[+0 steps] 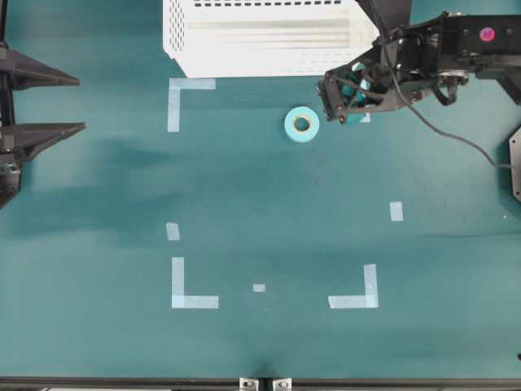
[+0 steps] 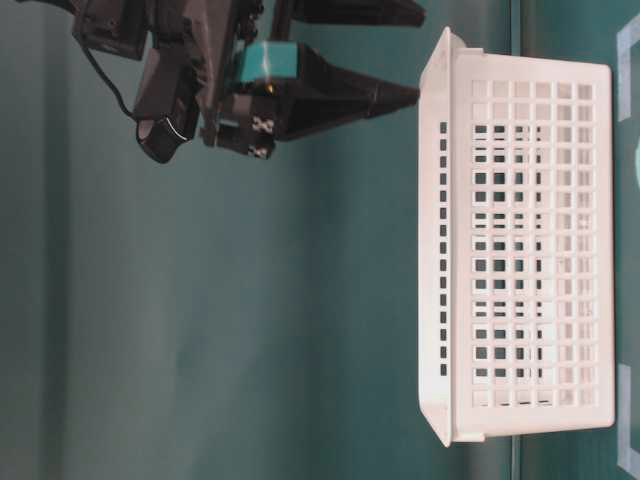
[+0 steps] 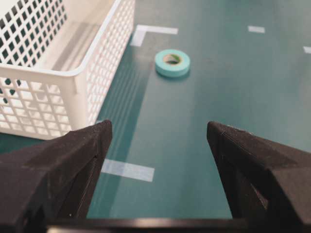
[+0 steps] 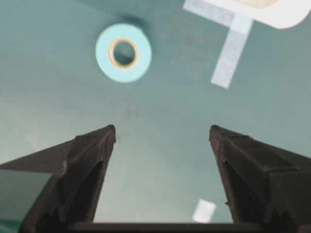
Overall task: Put the tape into the white basket.
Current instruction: 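Lower the open right gripper over the blue tape roll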
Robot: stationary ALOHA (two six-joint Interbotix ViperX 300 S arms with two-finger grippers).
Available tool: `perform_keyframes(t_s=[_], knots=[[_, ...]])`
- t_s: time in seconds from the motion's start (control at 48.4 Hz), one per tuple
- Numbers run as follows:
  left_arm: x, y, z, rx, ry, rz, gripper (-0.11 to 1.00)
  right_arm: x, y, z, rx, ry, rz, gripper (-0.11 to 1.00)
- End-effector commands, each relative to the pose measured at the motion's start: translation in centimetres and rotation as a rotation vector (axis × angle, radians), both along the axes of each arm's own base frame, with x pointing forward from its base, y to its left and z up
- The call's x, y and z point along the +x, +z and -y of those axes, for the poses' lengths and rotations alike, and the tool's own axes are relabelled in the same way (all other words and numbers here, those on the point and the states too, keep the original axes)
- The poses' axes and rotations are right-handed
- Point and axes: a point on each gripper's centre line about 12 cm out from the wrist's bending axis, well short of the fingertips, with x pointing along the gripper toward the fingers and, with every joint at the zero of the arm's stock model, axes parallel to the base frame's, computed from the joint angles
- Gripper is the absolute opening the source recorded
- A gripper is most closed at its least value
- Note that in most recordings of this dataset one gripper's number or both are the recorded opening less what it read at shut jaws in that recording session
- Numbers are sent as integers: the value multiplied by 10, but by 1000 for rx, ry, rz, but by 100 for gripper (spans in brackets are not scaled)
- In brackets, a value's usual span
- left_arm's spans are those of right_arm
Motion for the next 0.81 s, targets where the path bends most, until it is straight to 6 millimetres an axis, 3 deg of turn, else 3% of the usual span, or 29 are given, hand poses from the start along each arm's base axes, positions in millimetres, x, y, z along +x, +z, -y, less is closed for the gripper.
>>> perform_keyframes(t_s=[0.0, 0.785], knots=[[1, 5, -2, 3, 10, 20, 86, 4, 6, 6, -7, -25, 43, 85], [-12, 4, -1, -3, 29, 79, 86, 42, -49, 14, 26, -101, 21, 86]])
